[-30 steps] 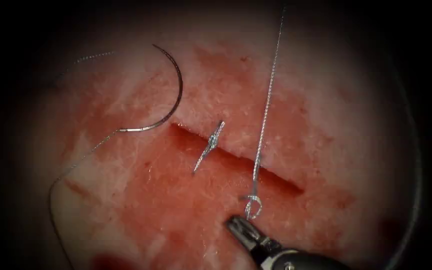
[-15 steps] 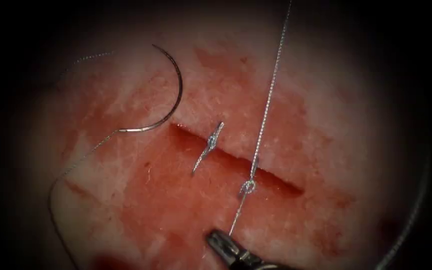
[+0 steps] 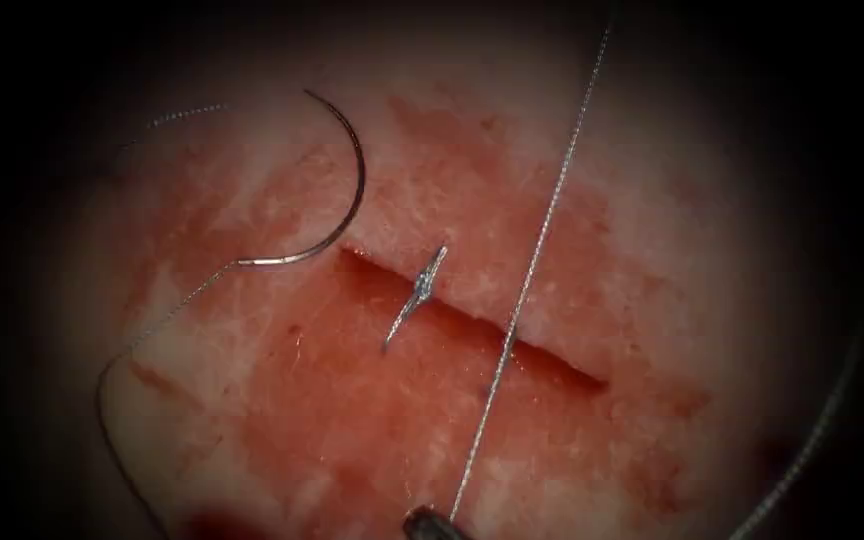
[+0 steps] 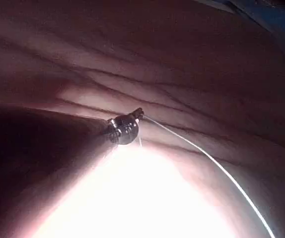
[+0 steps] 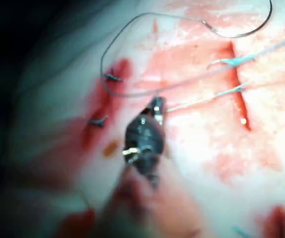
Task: Wound Closure
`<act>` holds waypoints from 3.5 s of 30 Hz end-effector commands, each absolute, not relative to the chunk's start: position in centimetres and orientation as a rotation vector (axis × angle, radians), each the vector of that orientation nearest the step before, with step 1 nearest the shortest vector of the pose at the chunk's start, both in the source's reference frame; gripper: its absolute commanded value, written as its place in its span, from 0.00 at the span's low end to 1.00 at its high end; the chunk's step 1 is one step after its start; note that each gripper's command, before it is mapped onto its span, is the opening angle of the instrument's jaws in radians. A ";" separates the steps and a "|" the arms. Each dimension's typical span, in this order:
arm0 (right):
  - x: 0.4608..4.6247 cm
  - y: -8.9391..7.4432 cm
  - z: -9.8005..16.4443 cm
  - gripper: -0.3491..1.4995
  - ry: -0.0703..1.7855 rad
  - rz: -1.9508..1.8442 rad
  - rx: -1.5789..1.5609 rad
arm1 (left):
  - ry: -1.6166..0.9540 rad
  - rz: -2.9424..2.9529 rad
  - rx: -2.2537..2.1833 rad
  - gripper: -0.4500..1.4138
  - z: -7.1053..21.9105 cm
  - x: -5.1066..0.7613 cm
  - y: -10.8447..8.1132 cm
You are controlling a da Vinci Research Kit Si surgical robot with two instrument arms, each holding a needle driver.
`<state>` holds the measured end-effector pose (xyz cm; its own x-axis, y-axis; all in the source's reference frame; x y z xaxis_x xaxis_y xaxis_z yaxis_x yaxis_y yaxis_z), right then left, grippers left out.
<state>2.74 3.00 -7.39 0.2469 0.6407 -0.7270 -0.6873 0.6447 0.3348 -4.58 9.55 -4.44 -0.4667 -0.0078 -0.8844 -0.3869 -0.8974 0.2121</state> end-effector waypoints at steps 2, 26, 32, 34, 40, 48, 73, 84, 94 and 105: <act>2.80 3.0 -7.3 0.00 0.961 0.907 -0.053 | 0.576 2.456 -1.473 0.05 -4.4 -4.73 9.6; 2.76 3.0 -7.7 0.98 1.032 0.864 0.034 | -0.041 2.176 -1.641 0.05 -4.9 -4.08 8.8; 2.72 2.8 -7.9 0.99 1.056 0.797 0.114 | -0.135 2.000 -1.730 0.05 -5.4 -3.64 8.5; 2.65 2.8 -8.0 0.93 1.074 0.768 0.146 | -0.170 1.935 -1.763 0.05 -5.6 -3.49 8.4; 2.46 3.2 -7.9 0.90 1.049 0.744 0.142 | -0.299 1.806 -1.892 0.05 -5.9 -3.32 7.9; 2.57 4.3 -7.5 0.86 1.043 0.732 0.102 | -0.406 1.569 -2.044 0.05 -6.1 -3.25 7.1; 3.41 5.3 -6.5 0.68 1.110 0.730 0.069 | -0.435 1.531 -1.963 0.05 -6.4 -2.96 5.8; 3.22 5.5 -6.6 0.64 1.280 0.861 0.097 | -0.461 1.485 -1.983 0.05 -6.2 -2.95 5.5; 2.87 5.6 -6.7 0.62 1.443 0.938 0.159 | -0.492 1.450 -1.985 0.05 -6.0 -2.93 5.5; 2.63 5.5 -6.9 0.61 1.553 0.925 0.199 | -0.504 1.378 -1.927 0.05 -5.6 -2.84 5.4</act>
<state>2.55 5.53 -6.94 -0.2331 0.6083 -0.7587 -0.3763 0.6630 0.6472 -2.80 5.48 -5.65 0.3594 0.6649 -0.6548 -0.0834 -0.6760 -0.7322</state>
